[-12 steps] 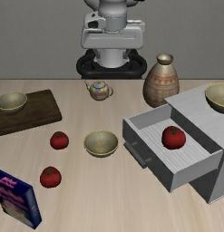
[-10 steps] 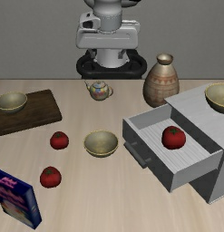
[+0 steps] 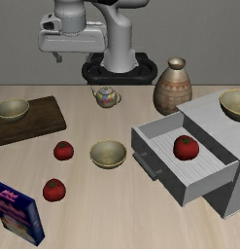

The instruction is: Pick the tomato next to the cutting board and place it on the porcelain bowl at the top of the cabinet

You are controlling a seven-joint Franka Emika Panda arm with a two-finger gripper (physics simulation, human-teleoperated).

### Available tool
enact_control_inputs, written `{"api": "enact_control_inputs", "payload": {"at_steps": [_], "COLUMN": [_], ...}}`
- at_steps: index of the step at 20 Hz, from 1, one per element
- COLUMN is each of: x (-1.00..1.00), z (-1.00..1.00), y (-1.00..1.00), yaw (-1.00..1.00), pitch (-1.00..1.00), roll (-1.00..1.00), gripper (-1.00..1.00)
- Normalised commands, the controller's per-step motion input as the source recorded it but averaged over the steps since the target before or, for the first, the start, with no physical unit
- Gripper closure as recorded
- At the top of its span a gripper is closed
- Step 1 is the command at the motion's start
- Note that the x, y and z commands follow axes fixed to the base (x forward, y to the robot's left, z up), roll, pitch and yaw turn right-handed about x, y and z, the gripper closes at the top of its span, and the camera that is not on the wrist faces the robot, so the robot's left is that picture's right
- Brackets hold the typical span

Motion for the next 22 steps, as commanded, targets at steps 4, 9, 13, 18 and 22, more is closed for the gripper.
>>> {"api": "enact_control_inputs", "payload": {"at_steps": [4,9,13,18,22], "x": [0.75,1.0,1.0,0.4,0.0], "z": [0.0,0.0,0.0,-0.4,-1.0], "y": [-0.25,0.0,0.0,-0.2,0.0], "yaw": [0.0,0.0,0.0,0.0,0.0], "pitch": [0.0,0.0,0.0,0.0,0.0], "roll": [0.0,0.0,0.0,0.0,0.0], "gripper": [-1.0,-1.0,-1.0,-1.0,-1.0]}}
